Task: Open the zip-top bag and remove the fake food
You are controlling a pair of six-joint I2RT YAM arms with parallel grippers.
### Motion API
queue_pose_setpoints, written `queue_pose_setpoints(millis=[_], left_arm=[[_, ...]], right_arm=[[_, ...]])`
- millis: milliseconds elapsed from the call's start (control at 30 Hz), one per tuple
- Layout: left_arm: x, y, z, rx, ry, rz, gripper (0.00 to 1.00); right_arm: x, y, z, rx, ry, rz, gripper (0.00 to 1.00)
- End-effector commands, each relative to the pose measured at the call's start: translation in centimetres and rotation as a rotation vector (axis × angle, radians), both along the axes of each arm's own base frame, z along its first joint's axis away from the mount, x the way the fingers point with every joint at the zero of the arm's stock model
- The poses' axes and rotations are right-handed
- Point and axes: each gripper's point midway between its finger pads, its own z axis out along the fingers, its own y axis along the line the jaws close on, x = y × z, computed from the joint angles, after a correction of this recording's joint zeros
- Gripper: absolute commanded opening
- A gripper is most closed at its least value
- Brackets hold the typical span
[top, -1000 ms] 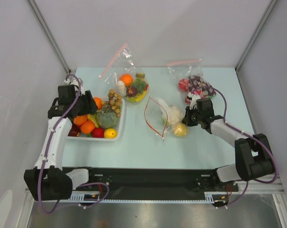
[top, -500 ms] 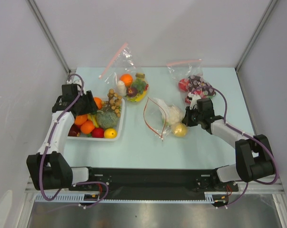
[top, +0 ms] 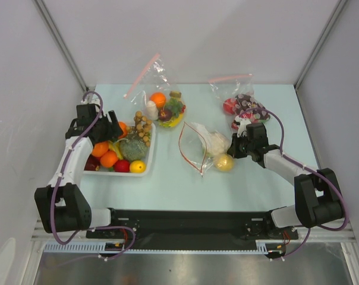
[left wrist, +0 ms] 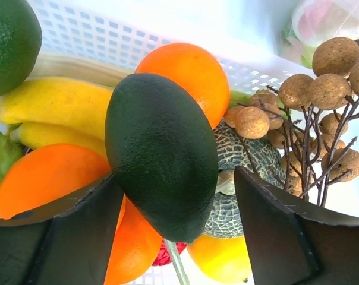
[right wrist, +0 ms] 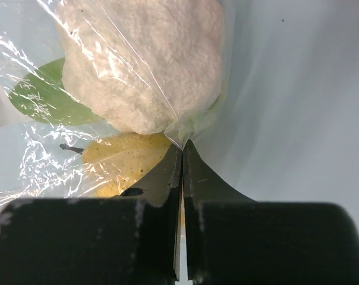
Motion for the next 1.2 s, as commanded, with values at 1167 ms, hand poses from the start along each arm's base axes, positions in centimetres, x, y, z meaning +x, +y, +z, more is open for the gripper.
queue_pose_setpoints(millis=[1167], left_arm=[[-3.6, -2.1, 13.3, 0.143, -0.309, -0.062, 0.86]], right_arm=[[0.4, 0.6, 1.2, 0.031, -0.044, 0.026, 0.00]])
